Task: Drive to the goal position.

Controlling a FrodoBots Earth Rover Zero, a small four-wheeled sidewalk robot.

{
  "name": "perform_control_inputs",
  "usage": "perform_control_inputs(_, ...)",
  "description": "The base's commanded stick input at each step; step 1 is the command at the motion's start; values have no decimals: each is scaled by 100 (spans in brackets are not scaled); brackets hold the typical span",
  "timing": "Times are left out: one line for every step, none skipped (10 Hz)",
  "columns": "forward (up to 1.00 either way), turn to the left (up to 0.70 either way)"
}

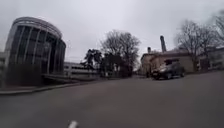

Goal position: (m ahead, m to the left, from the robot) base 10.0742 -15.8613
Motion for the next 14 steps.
perform_control_inputs(100, 1)
perform_control_inputs(100, 1)
perform_control_inputs(100, 1)
perform_control_inputs(100, 1)
perform_control_inputs(100, 1)
perform_control_inputs(100, 1)
perform_control_inputs(100, 1)
perform_control_inputs(100, -17)
perform_control_inputs(100, -39)
perform_control_inputs(100, -39)
perform_control_inputs(100, -39)
perform_control_inputs(100, -19)
perform_control_inputs(100, 1)
perform_control_inputs(100, 1)
